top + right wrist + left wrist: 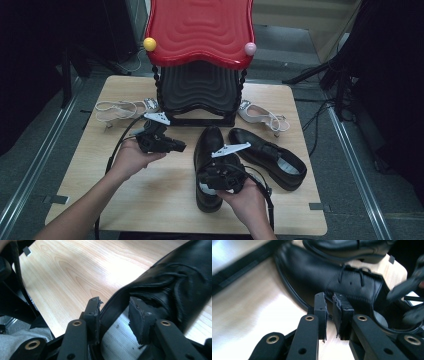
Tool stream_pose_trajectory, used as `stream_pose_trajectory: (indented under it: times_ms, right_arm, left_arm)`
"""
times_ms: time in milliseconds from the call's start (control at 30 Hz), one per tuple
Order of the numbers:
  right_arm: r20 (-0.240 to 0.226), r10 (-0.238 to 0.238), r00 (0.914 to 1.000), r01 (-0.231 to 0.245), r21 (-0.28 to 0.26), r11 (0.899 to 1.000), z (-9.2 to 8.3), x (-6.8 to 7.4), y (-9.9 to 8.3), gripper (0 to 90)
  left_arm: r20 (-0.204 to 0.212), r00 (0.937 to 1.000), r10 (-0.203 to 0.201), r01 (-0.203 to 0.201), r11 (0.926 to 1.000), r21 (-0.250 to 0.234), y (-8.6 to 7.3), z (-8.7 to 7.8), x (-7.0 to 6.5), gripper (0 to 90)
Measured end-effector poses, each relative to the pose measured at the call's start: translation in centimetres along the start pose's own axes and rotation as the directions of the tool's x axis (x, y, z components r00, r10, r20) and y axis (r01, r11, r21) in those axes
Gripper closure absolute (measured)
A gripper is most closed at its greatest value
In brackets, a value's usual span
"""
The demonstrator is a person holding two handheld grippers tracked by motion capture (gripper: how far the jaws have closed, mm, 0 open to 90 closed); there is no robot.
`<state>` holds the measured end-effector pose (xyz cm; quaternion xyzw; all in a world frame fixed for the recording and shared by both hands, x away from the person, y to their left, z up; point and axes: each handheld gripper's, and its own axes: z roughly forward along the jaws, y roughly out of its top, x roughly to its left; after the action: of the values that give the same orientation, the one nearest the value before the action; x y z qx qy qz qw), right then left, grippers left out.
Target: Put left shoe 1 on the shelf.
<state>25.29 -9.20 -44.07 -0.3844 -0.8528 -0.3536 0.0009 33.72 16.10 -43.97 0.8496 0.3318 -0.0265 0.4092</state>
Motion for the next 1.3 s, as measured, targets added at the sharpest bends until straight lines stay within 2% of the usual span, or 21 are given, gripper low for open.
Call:
stream_pose_trajectory:
  times_ms: [233, 333, 367, 467, 500, 533, 600, 667, 733, 800, 833, 900, 967, 1133, 1167, 1300]
  right_arm:
    - [0.006, 0.014, 0.9999, -0.015, 0.056, 0.998, 2.1, 0.7, 0.5, 59.2]
    - [0.027, 0.026, 0.9993, -0.028, 0.071, 0.997, 2.9, 0.7, 0.7, 58.0]
    - [0.020, 0.046, 0.9987, -0.048, 0.088, 0.995, 3.6, 0.7, 0.9, 55.1]
    - [0.022, 0.051, 0.9985, -0.053, 0.100, 0.994, 4.2, 0.7, 1.0, 53.5]
    - [0.044, 0.051, 0.9978, -0.055, 0.113, 0.992, 4.9, 0.7, 1.1, 55.1]
    - [0.055, 0.053, 0.9971, -0.059, 0.114, 0.992, 4.9, 0.7, 1.1, 56.1]
    - [0.063, 0.051, 0.9967, -0.058, 0.114, 0.992, 5.0, 0.7, 1.2, 57.1]
    - [0.103, 0.056, 0.9931, -0.068, 0.116, 0.991, 5.3, 0.7, 1.2, 59.5]
    - [0.104, 0.063, 0.9926, -0.077, 0.138, 0.987, 5.8, 0.8, 1.1, 60.3]
    - [0.117, 0.067, 0.9909, -0.083, 0.141, 0.986, 5.9, 0.9, 1.1, 61.0]
    - [0.113, 0.068, 0.9912, -0.084, 0.142, 0.986, 6.0, 0.8, 1.1, 61.6]
    - [0.115, 0.071, 0.9909, -0.087, 0.145, 0.986, 6.0, 0.7, 1.1, 62.3]
    - [0.116, 0.063, 0.9912, -0.079, 0.146, 0.986, 6.1, 0.7, 1.1, 63.8]
    - [0.085, 0.079, 0.9933, -0.091, 0.142, 0.986, 5.8, 0.2, 1.0, 67.3]
    - [0.072, 0.086, 0.9937, -0.095, 0.139, 0.986, 5.7, -0.1, 0.9, 69.8]
    - [0.061, 0.091, 0.9940, -0.099, 0.146, 0.984, 5.6, -0.3, 0.9, 75.1]
  left_arm:
    - [-0.027, 0.9996, 0.010, -0.011, 0.9996, -0.026, 2.9, -2.3, 0.6, 83.3]
    - [-0.036, 0.9991, 0.022, -0.023, 0.9993, -0.028, 3.7, -2.8, 0.7, 84.5]
    - [-0.030, 0.9992, 0.025, -0.026, 0.9989, -0.040, 4.4, -3.3, 0.8, 85.2]
    - [-0.042, 0.9985, 0.035, -0.037, 0.9978, -0.054, 5.3, -4.0, 0.9, 85.4]
    - [-0.043, 0.9984, 0.038, -0.040, 0.9974, -0.060, 5.7, -4.3, 1.0, 85.7]
    - [-0.054, 0.9976, 0.045, -0.049, 0.9963, -0.071, 6.4, -4.9, 1.0, 85.8]
    - [-0.061, 0.9967, 0.053, -0.057, 0.9956, -0.074, 6.8, -5.1, 1.0, 85.8]
    - [-0.067, 0.9957, 0.064, -0.070, 0.9943, -0.081, 7.7, -5.7, 0.8, 85.7]
    - [-0.077, 0.9939, 0.079, -0.086, 0.9917, -0.096, 9.1, -6.8, 0.5, 85.4]
    - [-0.079, 0.9933, 0.085, -0.093, 0.9907, -0.100, 9.6, -7.1, 0.4, 85.4]
    - [-0.091, 0.9909, 0.099, -0.108, 0.9889, -0.102, 10.6, -7.8, 0.3, 85.5]
    - [-0.087, 0.9912, 0.099, -0.108, 0.9882, -0.108, 11.1, -8.1, 0.3, 85.5]
    - [-0.106, 0.9884, 0.109, -0.121, 0.9861, -0.114, 12.1, -8.7, 0.3, 85.6]
    - [-0.126, 0.9849, 0.119, -0.133, 0.9846, -0.113, 14.3, -9.7, 0.4, 88.0]
    - [-0.135, 0.9842, 0.115, -0.130, 0.9849, -0.114, 15.1, -10.0, 0.4, 89.6]
    - [-0.139, 0.9847, 0.105, -0.122, 0.9850, -0.121, 16.3, -10.2, 0.8, 89.6]
